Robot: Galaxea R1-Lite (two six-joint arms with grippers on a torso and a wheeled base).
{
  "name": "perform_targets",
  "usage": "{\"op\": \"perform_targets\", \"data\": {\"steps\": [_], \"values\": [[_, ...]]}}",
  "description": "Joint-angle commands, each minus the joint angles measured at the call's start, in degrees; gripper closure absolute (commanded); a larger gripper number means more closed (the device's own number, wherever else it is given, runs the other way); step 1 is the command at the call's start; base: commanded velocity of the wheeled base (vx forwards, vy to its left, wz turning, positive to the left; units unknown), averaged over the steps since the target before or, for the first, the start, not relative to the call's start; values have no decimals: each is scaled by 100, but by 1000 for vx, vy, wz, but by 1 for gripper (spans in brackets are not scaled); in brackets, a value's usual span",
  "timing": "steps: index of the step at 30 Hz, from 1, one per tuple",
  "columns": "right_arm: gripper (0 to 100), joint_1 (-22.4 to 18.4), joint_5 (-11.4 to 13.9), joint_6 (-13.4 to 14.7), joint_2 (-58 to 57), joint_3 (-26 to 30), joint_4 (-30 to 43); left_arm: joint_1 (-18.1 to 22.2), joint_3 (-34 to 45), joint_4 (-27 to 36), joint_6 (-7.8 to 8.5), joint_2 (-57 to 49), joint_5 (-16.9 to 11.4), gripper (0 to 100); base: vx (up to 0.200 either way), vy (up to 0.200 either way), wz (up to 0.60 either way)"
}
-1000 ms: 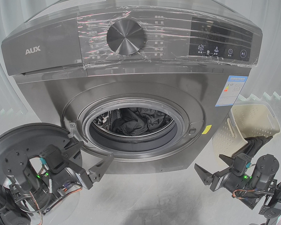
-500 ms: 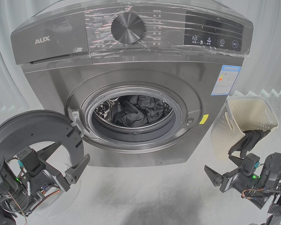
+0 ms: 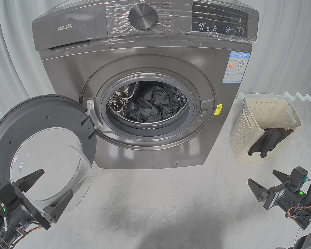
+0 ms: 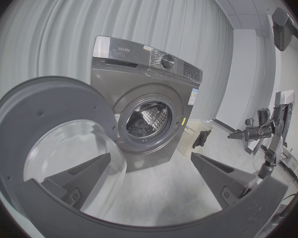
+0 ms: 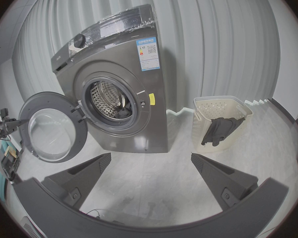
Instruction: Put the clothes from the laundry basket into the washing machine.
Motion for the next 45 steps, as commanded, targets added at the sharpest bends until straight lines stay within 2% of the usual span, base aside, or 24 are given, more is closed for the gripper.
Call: {"op": "perform_targets", "data": {"steps": [1, 5, 8, 12, 13, 15, 19, 21, 22, 24, 29, 30, 31, 32, 33, 34, 35, 36, 37, 38, 40, 42, 44, 45], "values": [[0, -79, 177, 2, -1461, 101, 852, 11, 20, 1311, 12, -1803, 2, 0, 0, 0, 0], [0, -439, 238, 107, -2173, 101, 1819, 249, 20, 2243, 20, -2594, 19, 0, 0, 0, 0], [0, -773, 256, 63, -2657, 101, 2206, 530, 81, 2462, 20, -2831, -7, 0, 0, 0, 0], [0, -1458, 265, -157, -3518, 101, 2830, 855, 99, 2858, 12, -3270, -42, 0, 0, 0, 0], [0, -1722, 309, -315, -3825, 101, 2935, 1040, 99, 2963, 20, -3393, -51, 0, 0, 0, 0], [0, -2153, 449, -737, -4608, 101, 3217, 1470, 99, 3271, 38, -3710, -60, 0, 0, 0, 0], [0, -2812, 819, -1123, -5618, 92, 3858, 2068, 99, 3974, 187, -4474, -174, 0, 0, 0, 0], [0, -3067, 1038, -1211, -6111, 92, 4271, 2384, 99, 4361, 284, -4835, -464, 0, 0, 0, 0], [0, -3067, 1038, -1211, -6111, 92, 4271, 2384, 99, 4361, 284, -4835, -464, 0, 0, 0, 0], [0, -3313, 1293, -1220, -6673, 75, 4939, 2622, 99, 4633, 310, -4914, -763, 0, 0, 0, 0], [0, -3559, 1478, -1220, -7218, 66, 5704, 3026, 99, 4642, 372, -4975, -789, 0, 0, 0, 0], [0, -3796, 1873, -1211, -7385, -31, 5932, 3421, 99, 4651, 398, -5160, -895, 0, 0, 0, 0], [0, -3911, 2075, -1194, -7473, -57, 5994, 3430, 99, 4651, 434, -5186, -921, 0, 0, 0, 0], [0, -3911, 2128, -1238, -7499, -57, 5985, 3421, 99, 4651, 434, -5186, -921, 0, 0, 0, 0], [0, -3893, 2427, -1264, -7561, -39, 5968, 3404, 99, 4651, 398, -5178, -921, 0, 0, 0, 0], [0, -3884, 2559, -1264, -7561, -39, 5968, 3404, 99, 4651, 398, -5178, -921, 0, 0, 0, 0], [0, -3884, 2902, -1264, -7561, -48, 5985, 3395, 99, 4651, 390, -5186, -912, 0, 0, 0, 0], [0, -3875, 3033, -1282, -7570, -66, 6011, 3369, 99, 4660, 381, -5274, -886, 0, 0, 0, 0], [0, -3875, 2902, -1282, -7570, -66, 6003, 3316, 90, 4704, 390, -5380, -886, 0, 0, 0, 0], [0, -3902, 2541, -1352, -7578, -13, 5994, 3263, 81, 4730, 460, -5424, -824, 0, 0, 0, 0], [0, -3902, 2207, -1255, -7570, 22, 6003, 3263, 64, 4792, 495, -5424, -692, 0, 0, 0, 0], [0, -3884, 2313, -1159, -7570, 57, 5932, 3263, 81, 4844, 407, -5424, -692, 0, 0, 0, 0], [0, -3867, 2480, -1229, -7578, 75, 5994, 3228, 37, 5187, 310, -5415, -982, 0, 0, 0, 0], [0, -3867, 2497, -1255, -7578, 92, 5959, 3237, 28, 5249, 363, -5415, -1062, 0, 0, 0, 0]]}}
